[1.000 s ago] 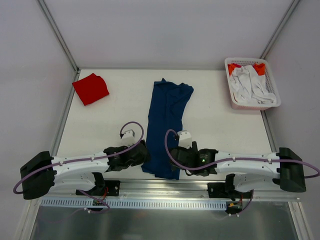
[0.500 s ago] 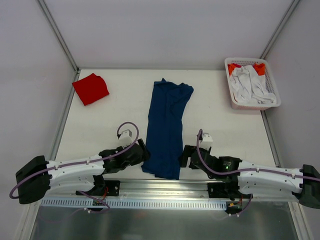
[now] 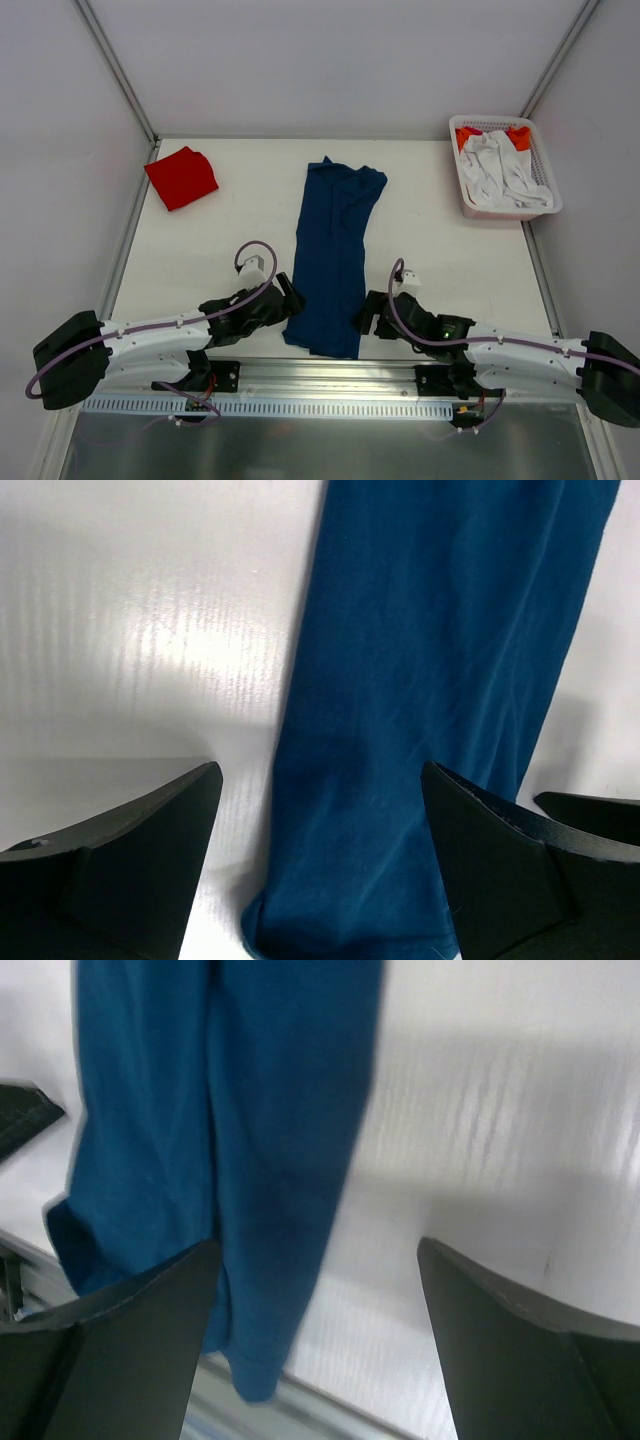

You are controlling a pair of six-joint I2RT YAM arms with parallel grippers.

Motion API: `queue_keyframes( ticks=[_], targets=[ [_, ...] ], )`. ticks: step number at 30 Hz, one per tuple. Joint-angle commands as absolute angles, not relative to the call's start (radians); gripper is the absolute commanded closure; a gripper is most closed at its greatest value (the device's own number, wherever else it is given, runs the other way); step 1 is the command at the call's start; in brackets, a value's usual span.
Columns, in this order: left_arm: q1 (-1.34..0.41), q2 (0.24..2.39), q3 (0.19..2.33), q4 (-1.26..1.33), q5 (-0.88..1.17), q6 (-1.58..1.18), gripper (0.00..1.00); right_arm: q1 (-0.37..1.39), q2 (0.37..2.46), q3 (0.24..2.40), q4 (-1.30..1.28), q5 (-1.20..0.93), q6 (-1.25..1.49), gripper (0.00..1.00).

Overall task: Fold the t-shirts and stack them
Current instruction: Rotate the tshirt 90 degrees, then grab the bottom of the folded rectangular tshirt with both arms

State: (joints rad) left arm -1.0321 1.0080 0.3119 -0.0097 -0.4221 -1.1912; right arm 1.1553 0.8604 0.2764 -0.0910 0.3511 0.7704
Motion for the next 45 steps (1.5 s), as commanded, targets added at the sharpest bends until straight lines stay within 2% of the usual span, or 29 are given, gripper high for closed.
queue_keyframes(
  ticks=[1, 10, 16, 20, 26, 33, 42, 44, 45],
  targets=[
    [-1.019, 1.058, 0.259, -0.046, -0.365, -1.18, 0.16, 1.146, 0.888, 0.219, 0.052, 0.299, 0.798, 0.14],
    [-1.02, 1.068, 0.221, -0.014, -0.339, -1.203, 0.19, 1.144, 1.054, 0.23, 0.178, 0.267, 0.781, 0.15],
    [-1.032, 1.062, 0.201, -0.008, -0.33, -1.223, 0.22, 1.144, 1.143, 0.267, 0.222, 0.241, 0.767, 0.21],
    [-1.046, 1.06, 0.193, -0.008, -0.331, -1.236, 0.3, 1.146, 1.17, 0.273, 0.245, 0.23, 0.77, 0.27],
    [-1.11, 1.069, 0.193, -0.009, -0.334, -1.295, 0.37, 1.146, 1.189, 0.268, 0.264, 0.219, 0.77, 0.27],
    [-1.235, 1.111, 0.186, -0.014, -0.354, -1.402, 0.39, 1.146, 1.187, 0.258, 0.273, 0.216, 0.778, 0.28],
    [-1.293, 1.097, 0.184, -0.084, -0.368, -1.466, 0.44, 1.146, 1.197, 0.245, 0.295, 0.212, 0.782, 0.46],
    [-1.296, 1.072, 0.172, -0.1, -0.376, -1.482, 0.48, 1.147, 1.195, 0.242, 0.295, 0.209, 0.785, 0.56],
    [-1.296, 1.065, 0.167, -0.115, -0.377, -1.489, 0.51, 1.147, 1.193, 0.242, 0.295, 0.209, 0.784, 0.64]
  ],
)
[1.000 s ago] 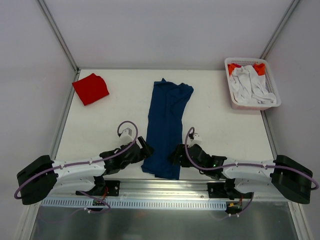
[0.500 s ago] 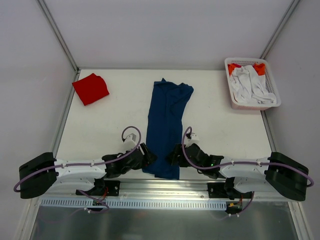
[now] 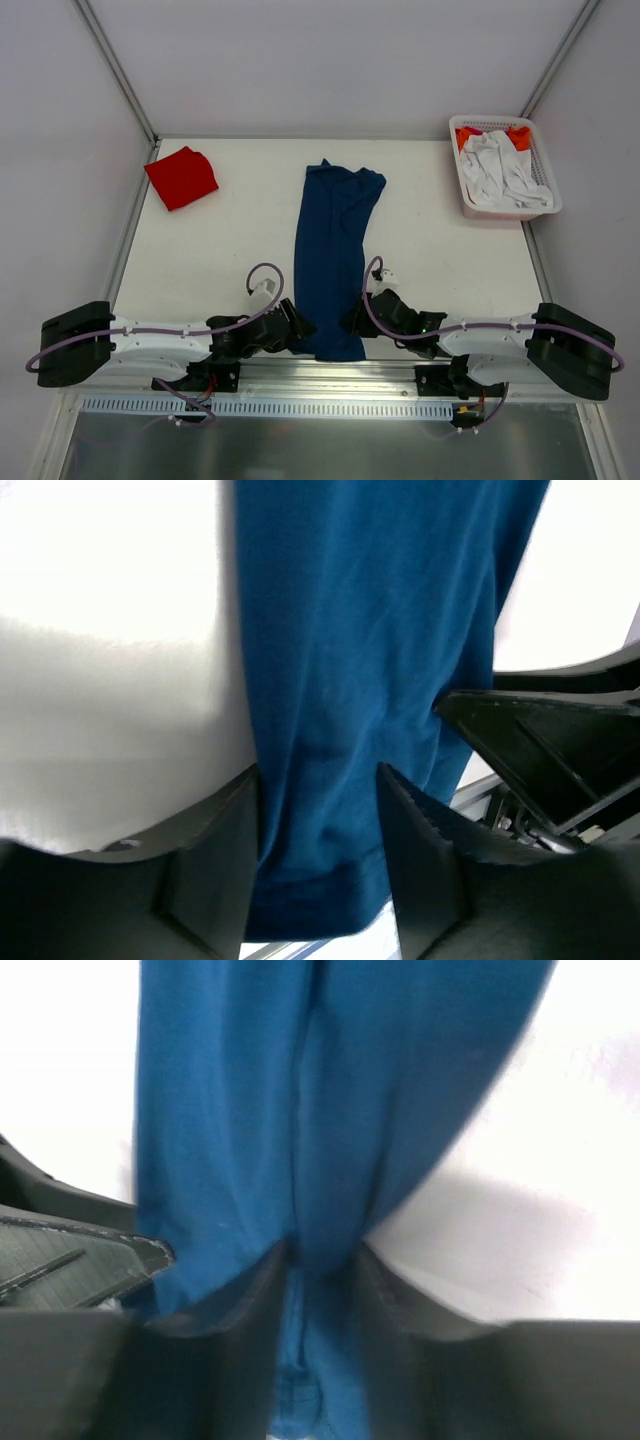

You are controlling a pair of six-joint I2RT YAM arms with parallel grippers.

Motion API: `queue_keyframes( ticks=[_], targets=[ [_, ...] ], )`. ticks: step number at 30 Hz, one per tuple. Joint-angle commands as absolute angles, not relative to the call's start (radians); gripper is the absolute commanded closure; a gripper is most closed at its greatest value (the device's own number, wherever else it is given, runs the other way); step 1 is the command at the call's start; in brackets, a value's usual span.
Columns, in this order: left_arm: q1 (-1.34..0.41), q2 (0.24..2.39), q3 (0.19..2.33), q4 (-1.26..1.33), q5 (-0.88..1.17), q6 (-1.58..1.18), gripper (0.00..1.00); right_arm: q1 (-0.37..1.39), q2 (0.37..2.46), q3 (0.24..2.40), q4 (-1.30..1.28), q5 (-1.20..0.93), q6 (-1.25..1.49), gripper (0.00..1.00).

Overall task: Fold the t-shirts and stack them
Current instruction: Grab the bottom of the folded rectangular tshirt with both arms

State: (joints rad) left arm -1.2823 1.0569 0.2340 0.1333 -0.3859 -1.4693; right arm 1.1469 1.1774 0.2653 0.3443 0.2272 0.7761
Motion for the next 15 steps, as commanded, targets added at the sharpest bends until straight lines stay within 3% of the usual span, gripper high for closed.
queue_keyframes(
  ticks=[1, 4, 5, 7, 9, 15],
  targets=[
    [-1.296, 1.055, 0.163, -0.12, -0.38, -1.493, 0.54, 1.147, 1.189, 0.241, 0.29, 0.209, 0.787, 0.69],
    [-1.296, 1.035, 0.15, -0.138, -0.388, -1.506, 0.75, 1.147, 1.181, 0.239, 0.278, 0.215, 0.79, 0.84],
    [-1.296, 1.035, 0.149, -0.14, -0.391, -1.508, 0.86, 1.147, 1.178, 0.239, 0.275, 0.219, 0.79, 0.9],
    [-1.296, 1.038, 0.15, -0.146, -0.394, -1.508, 0.95, 1.147, 1.177, 0.238, 0.267, 0.219, 0.792, 0.99],
    [-1.296, 1.049, 0.156, -0.146, -0.399, -1.506, 1.0, 1.147, 1.174, 0.239, 0.262, 0.219, 0.79, 1.0],
    [-1.296, 1.071, 0.219, -0.159, -0.423, -1.457, 1.0, 1.147, 1.114, 0.261, 0.186, 0.23, 0.767, 1.0]
  ],
)
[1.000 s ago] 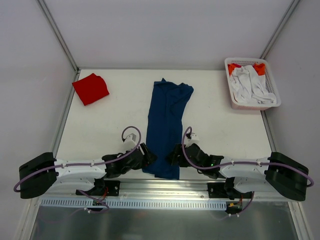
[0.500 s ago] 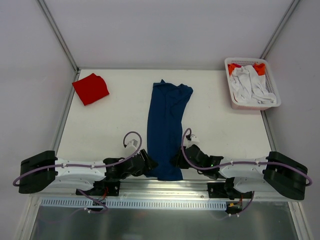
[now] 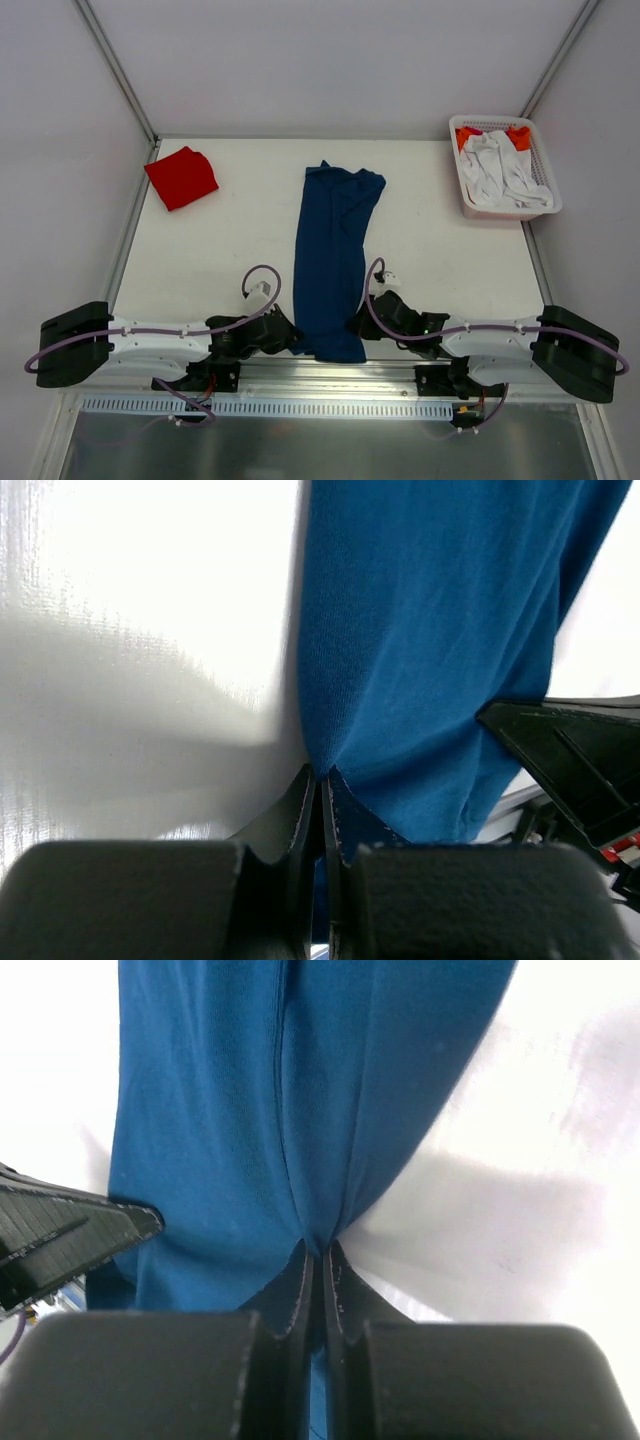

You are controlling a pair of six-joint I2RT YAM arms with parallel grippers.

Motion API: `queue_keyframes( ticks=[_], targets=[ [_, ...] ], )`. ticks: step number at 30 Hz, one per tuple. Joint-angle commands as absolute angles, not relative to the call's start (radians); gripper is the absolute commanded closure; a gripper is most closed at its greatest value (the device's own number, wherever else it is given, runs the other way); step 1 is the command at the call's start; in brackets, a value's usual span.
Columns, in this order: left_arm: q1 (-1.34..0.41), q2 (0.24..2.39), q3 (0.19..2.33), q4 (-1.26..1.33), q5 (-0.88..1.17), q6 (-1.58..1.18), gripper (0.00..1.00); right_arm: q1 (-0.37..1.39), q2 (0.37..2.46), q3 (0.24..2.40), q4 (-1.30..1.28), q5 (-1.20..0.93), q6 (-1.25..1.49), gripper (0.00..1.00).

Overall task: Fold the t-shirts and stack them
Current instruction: Grab the bottom of the folded rectangular tshirt with both arms, then fold the folded rectangular tshirt in 1/3 of the way

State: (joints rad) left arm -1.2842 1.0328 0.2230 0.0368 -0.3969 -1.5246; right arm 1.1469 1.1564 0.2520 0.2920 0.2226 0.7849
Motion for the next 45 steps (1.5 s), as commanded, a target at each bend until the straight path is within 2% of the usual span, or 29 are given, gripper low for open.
queue_keyframes(
  ticks=[1, 6, 12, 19, 35, 45],
  targets=[
    [-1.296, 1.071, 0.247, -0.164, -0.429, -1.448, 1.0, 1.147, 1.097, 0.284, 0.166, 0.235, 0.759, 1.0],
    [-1.286, 1.063, 0.347, -0.227, -0.466, -1.356, 1.0, 1.147, 0.968, 0.36, 0.005, 0.279, 0.697, 1.0],
    [-1.229, 1.028, 0.489, -0.264, -0.502, -1.215, 1.0, 1.14, 0.928, 0.457, -0.104, 0.313, 0.631, 1.0],
    [-1.121, 1.043, 0.604, -0.264, -0.497, -1.066, 1.0, 1.086, 0.988, 0.541, -0.112, 0.285, 0.554, 1.0],
    [-0.891, 1.219, 0.837, -0.187, -0.423, -0.79, 1.0, 0.792, 1.144, 0.716, -0.112, 0.126, 0.344, 1.0],
    [-0.755, 1.354, 0.92, -0.112, -0.322, -0.686, 1.0, 0.629, 1.35, 0.862, -0.084, -0.009, 0.255, 1.0]
  ],
)
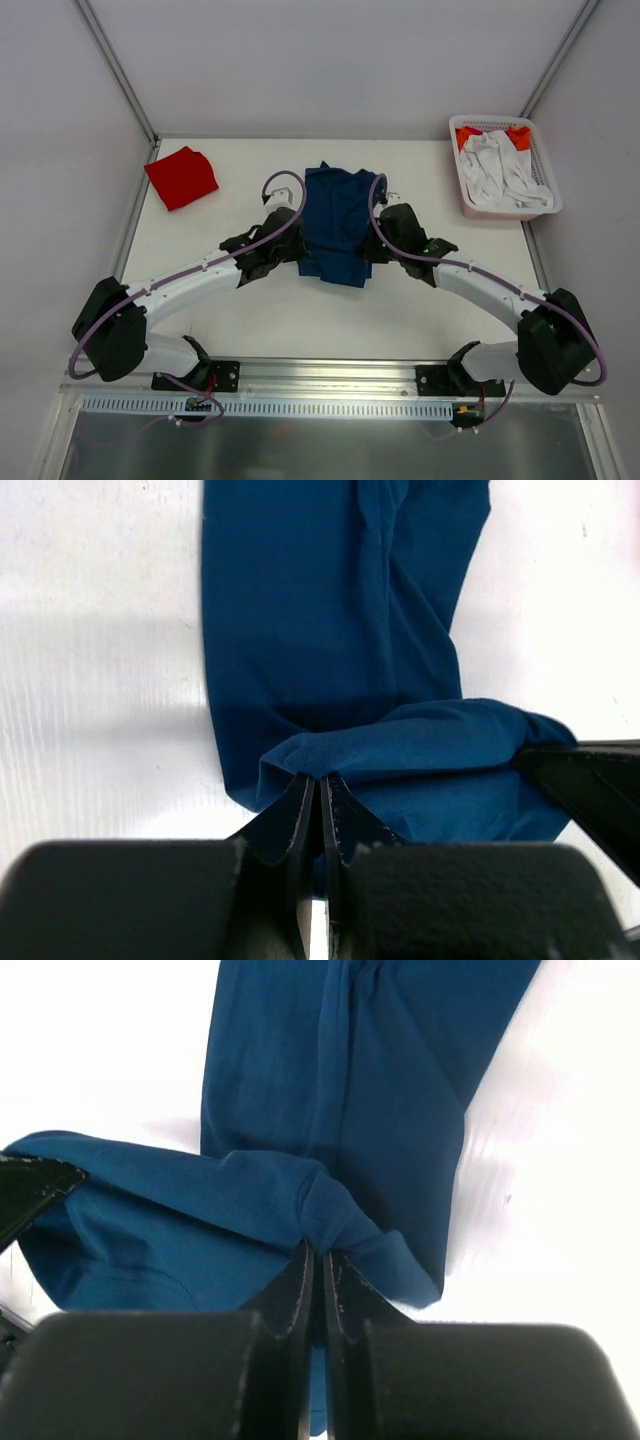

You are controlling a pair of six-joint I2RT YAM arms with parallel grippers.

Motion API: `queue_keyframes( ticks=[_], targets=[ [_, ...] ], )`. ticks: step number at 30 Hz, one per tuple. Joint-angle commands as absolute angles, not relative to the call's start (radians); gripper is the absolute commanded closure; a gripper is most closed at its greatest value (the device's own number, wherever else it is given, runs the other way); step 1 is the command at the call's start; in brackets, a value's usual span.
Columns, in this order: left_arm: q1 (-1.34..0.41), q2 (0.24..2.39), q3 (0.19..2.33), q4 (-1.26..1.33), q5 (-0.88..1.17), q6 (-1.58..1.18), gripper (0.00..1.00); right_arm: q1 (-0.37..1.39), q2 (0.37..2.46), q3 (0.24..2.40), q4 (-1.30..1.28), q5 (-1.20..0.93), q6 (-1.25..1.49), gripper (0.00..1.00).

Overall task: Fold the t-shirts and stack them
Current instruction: Fold the folded rectangular tshirt in 1/3 of the way

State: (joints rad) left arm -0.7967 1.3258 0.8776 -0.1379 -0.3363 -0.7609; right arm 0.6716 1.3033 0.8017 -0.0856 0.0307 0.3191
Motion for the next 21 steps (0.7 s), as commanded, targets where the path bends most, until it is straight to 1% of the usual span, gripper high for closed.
queue_keyframes(
  ticks=[1, 10, 21],
  targets=[
    [-0.744, 1.376, 0.934, -0.109, -0.304, -0.68, 1.0, 0.62, 1.368, 0.873, -0.081, -0.032, 0.25, 1.0],
    [-0.64, 1.529, 1.028, -0.055, -0.218, -0.624, 1.0, 0.546, 1.569, 1.02, -0.069, -0.117, 0.229, 1.0],
    [-0.56, 1.736, 1.202, -0.032, -0.098, -0.572, 1.0, 0.477, 1.729, 1.147, -0.069, -0.179, 0.218, 1.0]
  ],
)
